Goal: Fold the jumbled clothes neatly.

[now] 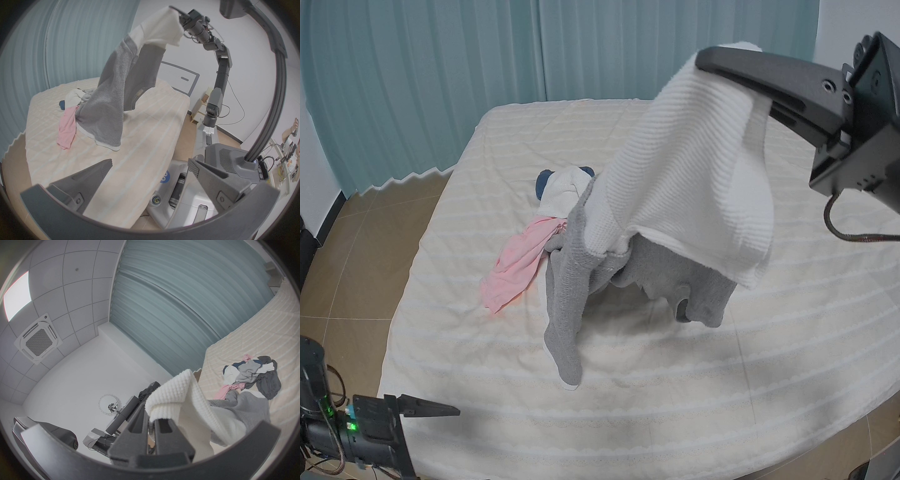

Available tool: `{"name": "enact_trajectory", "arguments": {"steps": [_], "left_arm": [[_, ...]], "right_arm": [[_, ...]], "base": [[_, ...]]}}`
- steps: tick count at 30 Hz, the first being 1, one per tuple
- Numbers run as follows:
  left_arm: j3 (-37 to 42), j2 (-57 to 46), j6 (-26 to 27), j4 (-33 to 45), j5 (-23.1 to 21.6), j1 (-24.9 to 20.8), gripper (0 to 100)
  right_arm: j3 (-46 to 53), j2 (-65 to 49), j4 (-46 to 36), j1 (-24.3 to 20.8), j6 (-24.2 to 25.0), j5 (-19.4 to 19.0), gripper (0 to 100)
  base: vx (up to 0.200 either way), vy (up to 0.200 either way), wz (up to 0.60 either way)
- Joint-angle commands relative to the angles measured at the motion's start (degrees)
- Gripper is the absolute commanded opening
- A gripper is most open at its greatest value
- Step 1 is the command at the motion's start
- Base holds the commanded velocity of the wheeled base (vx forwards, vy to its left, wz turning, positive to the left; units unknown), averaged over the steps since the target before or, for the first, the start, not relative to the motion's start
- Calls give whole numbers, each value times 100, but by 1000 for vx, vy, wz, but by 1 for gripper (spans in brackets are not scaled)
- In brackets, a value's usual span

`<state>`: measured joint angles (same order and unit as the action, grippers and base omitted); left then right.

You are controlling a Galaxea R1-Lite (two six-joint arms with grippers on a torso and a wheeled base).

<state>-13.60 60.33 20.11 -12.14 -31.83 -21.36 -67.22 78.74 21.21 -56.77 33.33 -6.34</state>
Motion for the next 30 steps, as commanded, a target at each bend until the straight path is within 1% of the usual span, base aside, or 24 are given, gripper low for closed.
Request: {"name": "enact_trajectory", "arguments": {"steps": [1,2,5,7,10,13,16,18,21,22,24,30], "left_arm": [[-11,1499,-8,-807,72,-114,100],[-11,1499,-8,-807,72,-114,100],[-37,2079,-25,-1308,107,-237,100],[-46,2202,-25,-1423,116,-272,100],[-90,2703,-43,-1915,283,-290,100],[-107,3195,-113,-2688,379,-290,100],[-116,3318,-192,-2917,379,-334,100],[-195,3494,-596,-3092,370,-598,100],[-301,3661,-860,-3374,379,-712,100],[-327,3723,-895,-3470,388,-738,100],[-353,4022,-913,-3927,494,-835,100],[-362,4619,-983,-4587,617,-1090,100]], "right_arm": [[-327,177,-3,-396,-46,107,0],[-327,177,-3,-396,-46,107,0],[-362,151,-3,-510,-46,159,0],[-362,151,6,-563,-46,186,0],[-362,151,23,-669,-46,203,0],[-353,151,32,-739,-37,212,0],[-327,142,32,-748,-37,212,0],[-274,115,41,-739,-37,212,0],[-301,98,50,-748,-37,212,0],[-301,98,50,-748,-37,212,0],[-301,89,50,-748,-37,212,0],[-178,-43,67,-748,-28,203,0]], "base": [[0,0,0],[0,0,0],[0,0,0],[0,0,0],[0,0,0],[0,0,0],[0,0,0],[0,0,0],[0,0,0],[0,0,0],[0,0,0],[0,0,0]]}}
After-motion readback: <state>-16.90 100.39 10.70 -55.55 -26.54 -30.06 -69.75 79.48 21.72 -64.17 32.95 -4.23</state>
